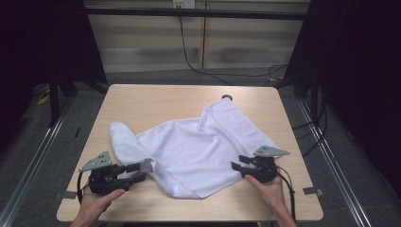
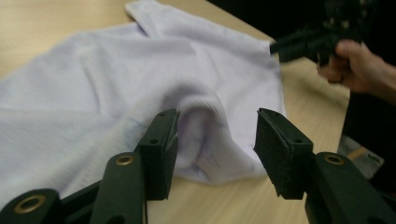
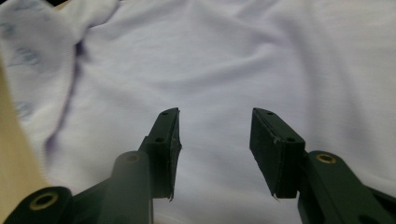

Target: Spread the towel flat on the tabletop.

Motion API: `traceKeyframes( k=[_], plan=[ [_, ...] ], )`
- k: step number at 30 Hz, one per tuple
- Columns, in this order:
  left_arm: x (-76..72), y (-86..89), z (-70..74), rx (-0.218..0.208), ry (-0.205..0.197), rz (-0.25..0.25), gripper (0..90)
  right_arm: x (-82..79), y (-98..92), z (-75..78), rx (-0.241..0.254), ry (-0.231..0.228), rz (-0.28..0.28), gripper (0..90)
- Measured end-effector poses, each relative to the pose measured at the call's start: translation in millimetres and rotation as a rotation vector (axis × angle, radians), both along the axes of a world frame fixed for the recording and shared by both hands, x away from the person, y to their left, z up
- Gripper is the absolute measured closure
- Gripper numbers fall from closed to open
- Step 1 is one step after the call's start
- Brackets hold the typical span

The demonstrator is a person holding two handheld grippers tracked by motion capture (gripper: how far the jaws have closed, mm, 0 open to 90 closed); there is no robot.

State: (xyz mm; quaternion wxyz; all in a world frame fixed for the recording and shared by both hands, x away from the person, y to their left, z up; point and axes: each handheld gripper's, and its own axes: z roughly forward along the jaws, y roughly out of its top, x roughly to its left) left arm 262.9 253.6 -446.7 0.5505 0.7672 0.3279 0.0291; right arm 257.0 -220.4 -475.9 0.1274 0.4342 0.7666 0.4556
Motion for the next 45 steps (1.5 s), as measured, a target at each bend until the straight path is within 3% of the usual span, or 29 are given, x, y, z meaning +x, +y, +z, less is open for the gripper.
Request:
traceKeyframes(
  k=[1, 2, 3, 7, 9, 10, 11, 12, 13, 14, 15, 16, 17, 18, 20, 21, 22, 23, 25, 27, 28, 29, 33, 36, 39, 41, 43, 44, 45],
  plan=[
    [9.3, 3.3, 4.0, -0.017, -0.005, 0.014, 52.7, 0.4, 21.3, -2.2, -0.017, 0.007, 0.064, 53.2],
    [9.3, 3.3, 4.0, -0.017, -0.005, 0.014, 53.5, 1.3, 31.0, -4.4, -0.023, 0.013, 0.086, 53.2],
    [19.4, 7.0, 8.4, -0.037, -0.018, 0.034, 55.3, 2.1, 39.8, -7.3, -0.030, 0.023, 0.111, 53.2],
    [37.2, 11.6, 5.9, -0.042, -0.014, 0.067, 59.5, 2.4, 60.5, -16.4, -0.057, 0.042, 0.162, 53.3],
    [56.3, 11.6, -13.4, 0.019, 0.037, 0.107, 58.8, 0.8, 70.4, -25.5, -0.098, 0.065, 0.192, 51.9],
    [62.1, 11.1, -22.1, 0.026, 0.073, 0.105, 56.5, -0.1, 71.7, -28.3, -0.126, 0.069, 0.194, 52.0],
    [67.1, 9.4, -30.0, 0.049, 0.099, 0.107, 54.0, -1.3, 71.2, -29.7, -0.123, 0.050, 0.196, 52.8],
    [70.3, 6.5, -36.3, 0.100, 0.091, 0.129, 51.8, -2.2, 71.0, -29.4, -0.137, 0.043, 0.195, 54.1],
    [70.3, 6.5, -36.3, 0.100, 0.091, 0.129, 50.1, -2.2, 71.0, -29.4, -0.137, 0.043, 0.195, 54.1],
    [72.8, 3.5, -43.0, 0.135, 0.096, 0.141, 50.1, -3.5, 71.8, -29.7, -0.164, 0.016, 0.206, 56.8],
    [73.8, -1.7, -53.8, 0.181, 0.134, 0.106, 49.8, -7.4, 71.7, -28.3, -0.217, -0.003, 0.209, 62.6],
    [73.8, -1.7, -53.8, 0.181, 0.134, 0.106, 51.0, -7.4, 71.7, -28.3, -0.217, -0.003, 0.209, 62.6],
    [71.4, -4.1, -55.9, 0.235, 0.116, 0.090, 54.4, -6.8, 66.1, -28.7, -0.220, -0.012, 0.190, 75.1],
    [66.3, -6.6, -55.1, 0.247, 0.111, 0.059, 57.0, -6.4, 63.2, -28.4, -0.219, -0.008, 0.181, 79.7],
    [62.2, -7.9, -53.4, 0.270, 0.101, 0.048, 67.0, -4.6, 56.6, -27.5, -0.234, -0.007, 0.163, 85.4],
    [49.9, -12.2, -51.8, 0.304, 0.086, 0.001, 70.3, -3.6, 52.0, -27.4, -0.228, 0.004, 0.153, 86.2],
    [49.9, -12.2, -51.8, 0.304, 0.086, 0.001, 73.7, -2.5, 46.5, -27.2, -0.228, 0.008, 0.139, 86.7],
    [43.6, -13.6, -50.8, 0.311, 0.082, -0.024, 81.4, -2.2, 41.4, -26.8, -0.235, 0.011, 0.114, 86.9],
    [31.4, -17.4, -47.8, 0.305, 0.080, -0.082, 85.7, -1.0, 35.6, -26.5, -0.236, 0.018, 0.099, 87.0],
    [13.4, -20.8, -41.5, 0.246, 0.088, -0.140, 88.6, 6.4, 16.9, -26.6, -0.244, 0.020, 0.043, 87.2],
    [13.4, -20.8, -41.5, 0.246, 0.088, -0.140, 88.6, 9.8, 9.8, -27.2, -0.233, 0.026, 0.022, 87.3],
    [4.3, -21.8, -37.7, 0.199, 0.103, -0.171, 89.8, 13.4, 2.7, -27.7, -0.230, 0.027, -0.005, 87.3],
    [-2.6, -21.1, -34.4, 0.145, 0.102, -0.188, 87.0, 27.2, -17.2, -28.6, -0.226, 0.034, -0.070, 87.3],
    [9.9, -20.2, -34.1, 0.113, 0.115, -0.136, 77.3, 46.5, -34.6, -30.3, -0.204, 0.045, -0.137, 87.0],
    [25.5, -19.7, -37.8, 0.150, 0.101, -0.064, 64.4, 53.9, -35.4, -29.3, -0.194, 0.044, -0.152, 82.1],
    [34.1, -18.6, -43.1, 0.194, 0.091, -0.032, 59.6, 51.4, -32.2, -23.9, -0.172, 0.024, -0.152, 76.2],
    [37.6, -17.3, -45.7, 0.188, 0.105, -0.027, 58.4, 47.3, -29.0, -19.0, -0.161, 0.013, -0.147, 74.6],
    [40.9, -16.4, -49.7, 0.215, 0.106, -0.026, 57.3, 36.5, -22.1, -9.8, -0.138, -0.024, -0.120, 70.7],
    [40.9, -16.4, -49.7, 0.215, 0.106, -0.026, 58.3, 36.5, -22.1, -9.8, -0.138, -0.024, -0.120, 70.7]
  ],
)
